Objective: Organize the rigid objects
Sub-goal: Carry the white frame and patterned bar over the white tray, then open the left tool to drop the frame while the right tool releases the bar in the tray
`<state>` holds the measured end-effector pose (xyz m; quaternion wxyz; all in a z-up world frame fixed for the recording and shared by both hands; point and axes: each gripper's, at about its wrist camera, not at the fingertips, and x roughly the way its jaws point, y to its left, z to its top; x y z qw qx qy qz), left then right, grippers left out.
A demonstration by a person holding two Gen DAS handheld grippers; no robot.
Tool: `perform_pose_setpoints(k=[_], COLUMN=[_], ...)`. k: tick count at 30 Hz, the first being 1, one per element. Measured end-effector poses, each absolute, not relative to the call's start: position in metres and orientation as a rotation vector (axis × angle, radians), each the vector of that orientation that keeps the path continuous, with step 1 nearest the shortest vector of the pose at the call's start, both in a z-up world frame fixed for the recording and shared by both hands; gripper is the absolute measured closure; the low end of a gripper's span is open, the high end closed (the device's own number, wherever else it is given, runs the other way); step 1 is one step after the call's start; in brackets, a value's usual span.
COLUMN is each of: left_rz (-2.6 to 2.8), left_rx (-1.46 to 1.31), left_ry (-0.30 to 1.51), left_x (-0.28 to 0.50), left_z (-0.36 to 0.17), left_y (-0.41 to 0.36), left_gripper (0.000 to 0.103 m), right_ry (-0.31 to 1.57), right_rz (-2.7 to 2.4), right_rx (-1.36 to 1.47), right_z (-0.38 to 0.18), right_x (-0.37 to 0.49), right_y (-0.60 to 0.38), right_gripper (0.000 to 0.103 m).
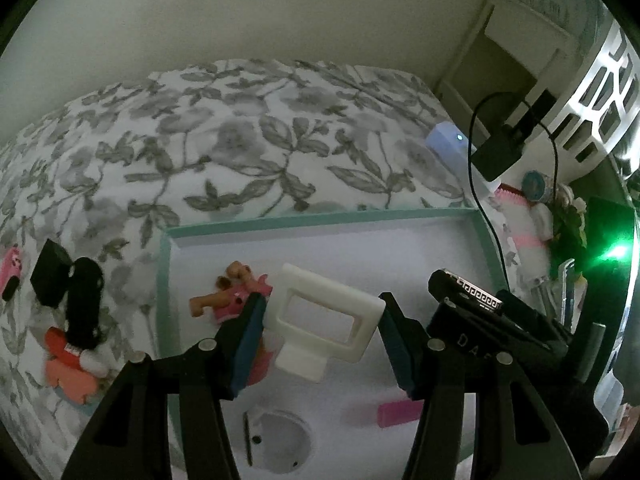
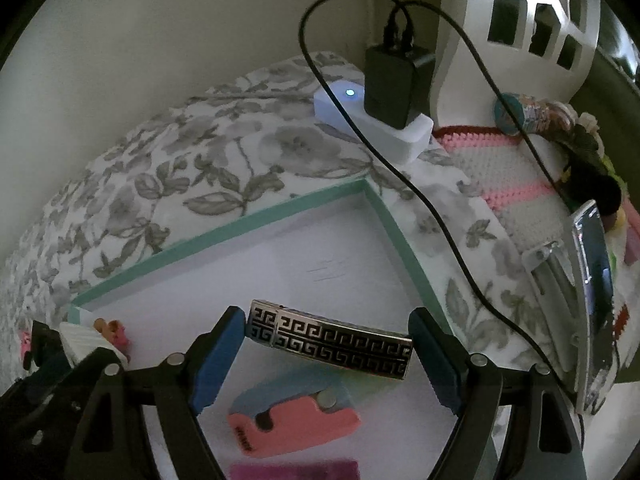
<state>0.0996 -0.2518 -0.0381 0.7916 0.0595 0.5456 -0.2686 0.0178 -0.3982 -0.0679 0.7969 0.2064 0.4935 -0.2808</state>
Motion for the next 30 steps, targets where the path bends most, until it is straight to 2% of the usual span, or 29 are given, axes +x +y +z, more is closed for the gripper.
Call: perform_pose_setpoints(k=[18, 25, 30], left_rz=[-0.572, -0.556, -0.546], left_rx=[0.142, 0.139, 0.152], left_ry=[1.202, 1.207, 1.202], left_x=[0.109, 0.11, 0.11], left_z=[-0.055, -0.054, -0.049], left_y=[-0.264, -0.259, -0.258], left_gripper=[0.044, 0.031, 0.027], right_ry=[1.089, 1.092, 1.111], right_rz=[-0.581, -0.579, -0.58], right_rx=[0.436, 0.448, 0.44], right_z=[-0.087, -0.087, -0.089], right_x=[0.021, 0.021, 0.022], right_y=[-0.407, -0.407, -0.405], right_gripper=[0.017, 0.017, 0.016])
